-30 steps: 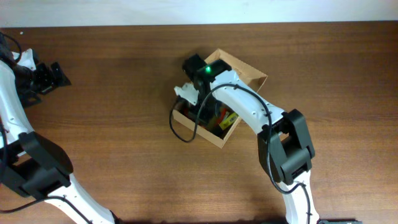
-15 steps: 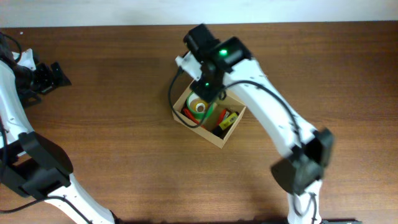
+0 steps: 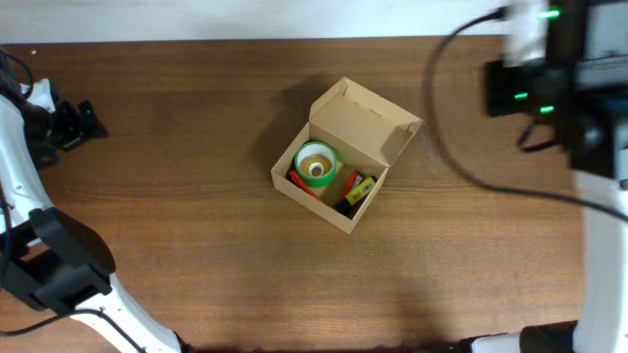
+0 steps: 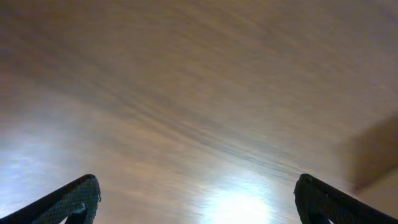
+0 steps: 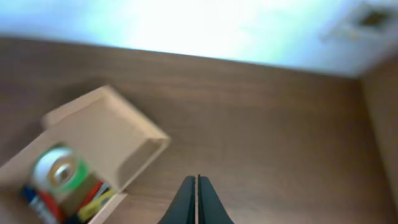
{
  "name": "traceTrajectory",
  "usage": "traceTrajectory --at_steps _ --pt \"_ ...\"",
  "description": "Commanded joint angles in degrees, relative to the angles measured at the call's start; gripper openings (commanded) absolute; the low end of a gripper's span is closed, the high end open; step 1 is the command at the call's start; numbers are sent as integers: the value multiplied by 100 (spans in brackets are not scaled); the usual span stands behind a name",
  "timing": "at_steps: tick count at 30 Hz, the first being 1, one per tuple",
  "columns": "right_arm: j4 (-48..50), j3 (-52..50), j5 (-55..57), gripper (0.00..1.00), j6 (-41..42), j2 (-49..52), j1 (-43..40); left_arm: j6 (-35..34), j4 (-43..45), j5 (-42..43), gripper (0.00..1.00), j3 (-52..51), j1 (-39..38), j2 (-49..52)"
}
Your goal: Pack container
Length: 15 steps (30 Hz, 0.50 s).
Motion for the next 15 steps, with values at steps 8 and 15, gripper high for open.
traceTrajectory --at_steps 8,15 --pt "273 -2232 -1692 4 831 323 -1399 66 470 -352 99 -28 13 -35" --pt "957 -3873 -1937 4 1051 726 -896 -37 820 1596 100 -28 -4 -35"
